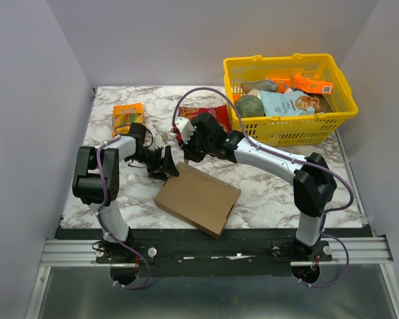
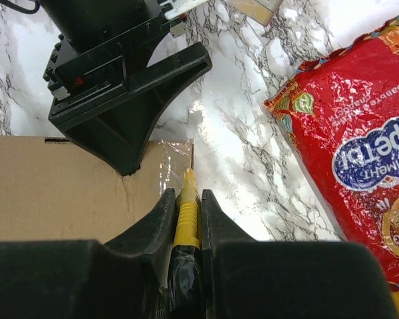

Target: Unpack the express box

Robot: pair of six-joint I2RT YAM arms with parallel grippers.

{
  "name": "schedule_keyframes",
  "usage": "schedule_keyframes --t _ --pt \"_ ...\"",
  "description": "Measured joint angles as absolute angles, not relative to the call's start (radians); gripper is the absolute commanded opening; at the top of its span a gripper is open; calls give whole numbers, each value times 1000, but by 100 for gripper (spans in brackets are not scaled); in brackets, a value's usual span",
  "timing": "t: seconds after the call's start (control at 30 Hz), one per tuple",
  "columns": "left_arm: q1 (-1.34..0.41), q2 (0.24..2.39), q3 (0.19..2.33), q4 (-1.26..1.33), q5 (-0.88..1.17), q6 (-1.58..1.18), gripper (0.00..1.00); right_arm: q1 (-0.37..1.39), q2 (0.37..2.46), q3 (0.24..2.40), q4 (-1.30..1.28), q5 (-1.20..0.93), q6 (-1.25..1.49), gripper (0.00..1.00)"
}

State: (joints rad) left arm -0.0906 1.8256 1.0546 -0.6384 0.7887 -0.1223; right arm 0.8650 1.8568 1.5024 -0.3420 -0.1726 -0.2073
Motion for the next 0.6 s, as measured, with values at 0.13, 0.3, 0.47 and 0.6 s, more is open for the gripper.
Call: schedule_keyframes --t 0.13,0.3,0.47,0.6 --pt "-91 1826 1055 -638 789 -122 75 865 1859 1502 -342 -173 -207 0" --pt "-91 1826 1055 -638 789 -122 75 869 1859 1502 -345 -170 -202 1" --pt "-91 1827 1055 -638 789 -129 75 872 1859 1498 -346 -157 -193 1" --pt "-89 1829 1056 -643 790 -140 75 873 1853 1489 -348 -151 -184 0"
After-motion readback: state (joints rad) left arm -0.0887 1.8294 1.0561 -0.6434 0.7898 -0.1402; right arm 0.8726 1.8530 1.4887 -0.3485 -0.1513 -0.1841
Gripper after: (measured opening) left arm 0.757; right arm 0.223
